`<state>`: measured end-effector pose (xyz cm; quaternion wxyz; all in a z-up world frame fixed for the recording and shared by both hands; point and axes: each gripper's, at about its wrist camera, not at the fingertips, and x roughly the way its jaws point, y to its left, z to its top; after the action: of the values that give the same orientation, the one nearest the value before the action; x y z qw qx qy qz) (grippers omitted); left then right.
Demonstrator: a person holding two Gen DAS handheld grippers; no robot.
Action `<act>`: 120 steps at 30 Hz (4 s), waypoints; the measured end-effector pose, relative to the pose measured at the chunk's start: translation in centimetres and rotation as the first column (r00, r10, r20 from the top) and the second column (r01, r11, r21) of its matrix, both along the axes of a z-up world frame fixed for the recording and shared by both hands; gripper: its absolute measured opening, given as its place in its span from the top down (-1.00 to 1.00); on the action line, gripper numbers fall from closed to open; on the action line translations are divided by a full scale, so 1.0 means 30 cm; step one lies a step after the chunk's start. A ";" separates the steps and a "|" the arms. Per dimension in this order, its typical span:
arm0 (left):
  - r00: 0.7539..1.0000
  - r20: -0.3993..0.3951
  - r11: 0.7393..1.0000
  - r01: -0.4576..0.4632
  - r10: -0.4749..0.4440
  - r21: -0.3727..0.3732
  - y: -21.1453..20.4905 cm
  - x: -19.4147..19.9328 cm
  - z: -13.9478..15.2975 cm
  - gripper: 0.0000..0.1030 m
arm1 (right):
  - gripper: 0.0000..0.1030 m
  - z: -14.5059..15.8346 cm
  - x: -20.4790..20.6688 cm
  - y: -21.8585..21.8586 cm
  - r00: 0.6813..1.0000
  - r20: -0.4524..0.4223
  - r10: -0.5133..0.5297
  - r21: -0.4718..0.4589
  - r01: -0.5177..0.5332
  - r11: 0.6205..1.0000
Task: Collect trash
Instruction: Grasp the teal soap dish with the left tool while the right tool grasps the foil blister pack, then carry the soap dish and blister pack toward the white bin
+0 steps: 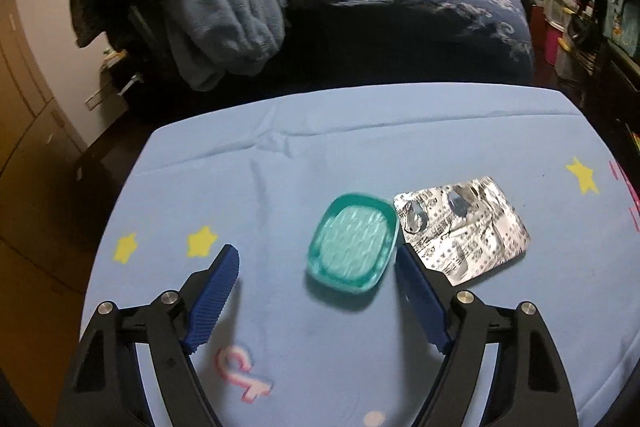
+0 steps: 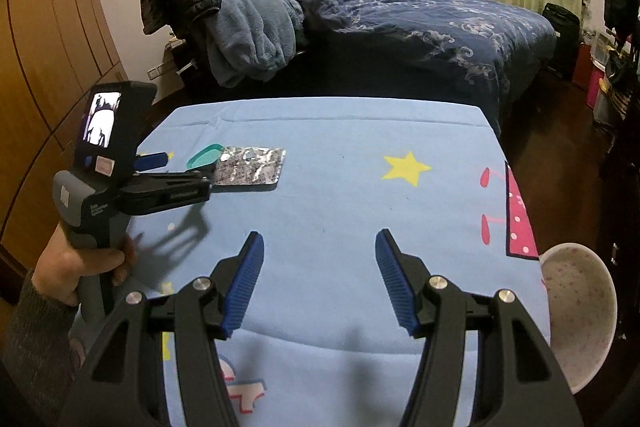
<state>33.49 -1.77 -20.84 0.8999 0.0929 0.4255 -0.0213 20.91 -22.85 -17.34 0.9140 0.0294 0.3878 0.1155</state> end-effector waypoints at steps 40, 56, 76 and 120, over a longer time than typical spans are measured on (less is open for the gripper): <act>0.988 0.104 0.977 -0.091 0.113 -0.194 0.232 -0.092 0.149 0.17 | -0.92 -0.171 0.449 0.359 0.982 -0.140 -0.125 -0.039 0.121 0.992; 0.985 0.109 0.969 -0.107 0.134 -0.224 0.254 -0.125 0.159 0.17 | -0.61 -0.179 0.452 0.373 0.983 -0.128 -0.134 -0.115 0.120 0.986; 0.986 0.108 0.968 -0.099 0.126 -0.231 0.156 -0.270 0.214 0.16 | -0.61 -0.056 0.163 0.136 0.984 -0.079 -0.159 -0.020 0.158 0.987; 0.846 0.159 0.812 0.533 -0.508 -0.238 -1.036 -0.409 0.290 0.16 | -0.61 -0.049 -0.353 -0.866 0.827 0.037 -0.562 -0.049 0.563 0.825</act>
<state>21.21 -32.85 -12.14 0.8813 0.0817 0.3368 -0.3211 10.33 -48.84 -18.81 0.9120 0.1148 0.3556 -0.1694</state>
